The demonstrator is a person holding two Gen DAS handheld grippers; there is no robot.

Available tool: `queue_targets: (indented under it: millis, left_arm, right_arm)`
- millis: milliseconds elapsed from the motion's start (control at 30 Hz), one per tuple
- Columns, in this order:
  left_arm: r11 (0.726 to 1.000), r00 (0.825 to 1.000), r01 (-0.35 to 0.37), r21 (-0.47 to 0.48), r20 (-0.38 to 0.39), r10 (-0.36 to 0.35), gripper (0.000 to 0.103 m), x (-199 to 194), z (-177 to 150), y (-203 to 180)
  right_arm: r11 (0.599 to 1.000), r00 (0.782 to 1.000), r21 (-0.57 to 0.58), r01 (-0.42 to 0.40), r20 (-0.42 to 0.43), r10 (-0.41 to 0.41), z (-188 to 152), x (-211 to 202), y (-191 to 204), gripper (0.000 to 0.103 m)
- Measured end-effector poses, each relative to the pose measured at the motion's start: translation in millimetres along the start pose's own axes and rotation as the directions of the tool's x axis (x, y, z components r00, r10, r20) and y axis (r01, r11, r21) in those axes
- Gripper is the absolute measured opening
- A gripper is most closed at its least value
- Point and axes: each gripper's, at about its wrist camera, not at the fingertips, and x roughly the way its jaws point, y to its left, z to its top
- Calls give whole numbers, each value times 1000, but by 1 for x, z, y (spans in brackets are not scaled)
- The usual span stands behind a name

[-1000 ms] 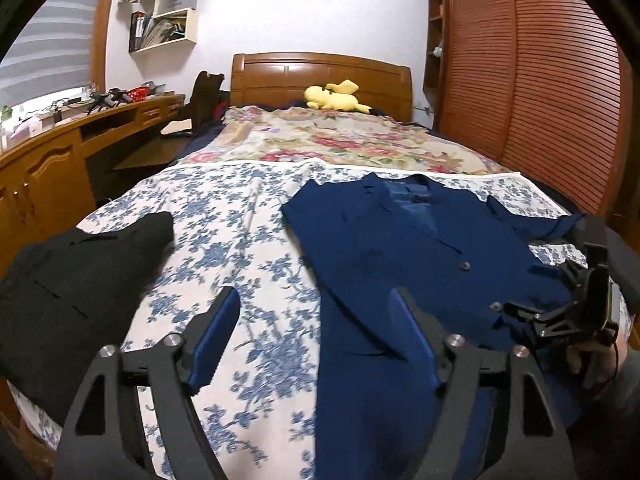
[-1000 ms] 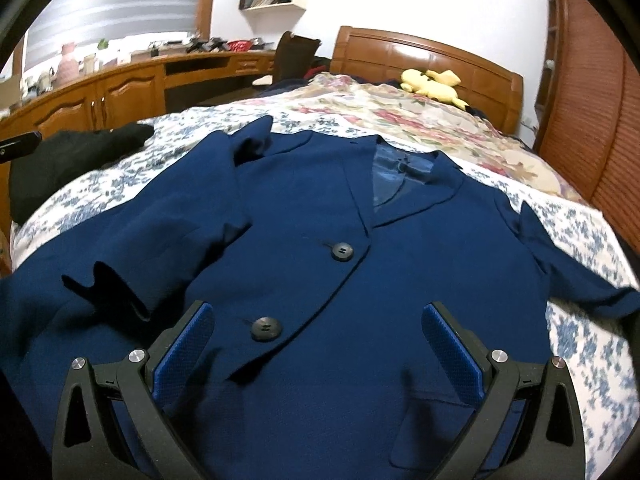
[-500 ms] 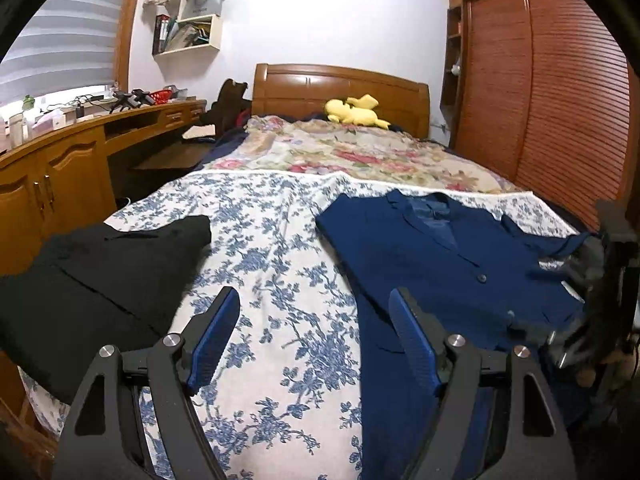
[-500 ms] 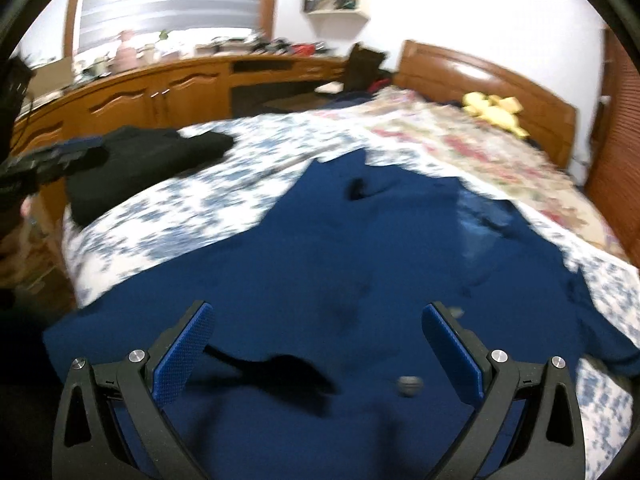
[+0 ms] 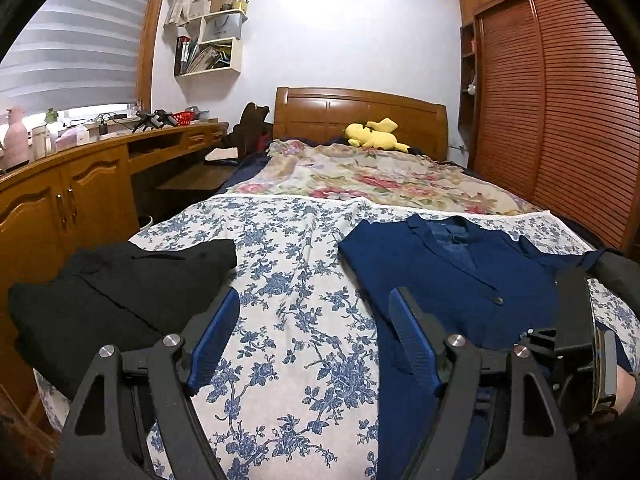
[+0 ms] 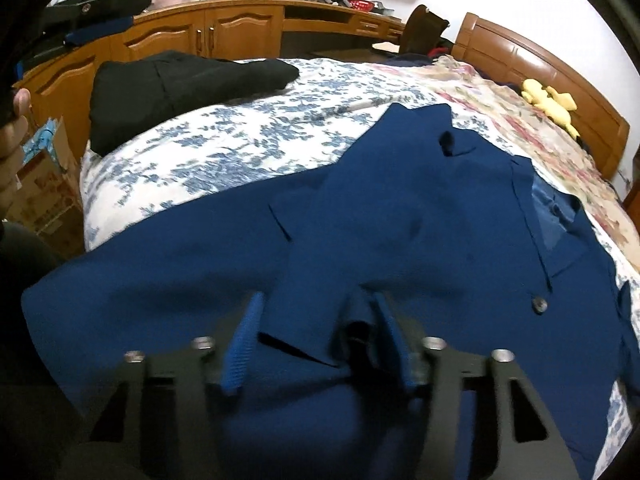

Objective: Fold large clothes

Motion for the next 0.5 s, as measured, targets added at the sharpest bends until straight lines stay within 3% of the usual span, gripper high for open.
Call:
queue_targets:
  millis: [67,100,167,367,500]
  left_arm:
    - [1000,1000,3,7,-1,-3,78,2,-1,-2]
    - [1000,1000,5,14,-10,-5,78,4,-1,-3]
    - [1000,1000,12,16,-23,-12,78,5,-2,-5]
    - [993,990,115,12,-86,-114,78,12,-4,-18]
    - [990,987,137,35,-92,-133,78,11,-4,-32]
  right_arm:
    - [1000,1000,-7,9,2,-9,7,3,-3,31]
    - [1000,1000,-6,9,6,-9,9,0,-2,29]
    - [1000,1000,-3,12,22,-12,11,-7,-2,13]
    - [998,992,45,38,118,-43,11,-44,-18,8]
    - [991,980,122,45,187,-68,-2,-82,-33,8]
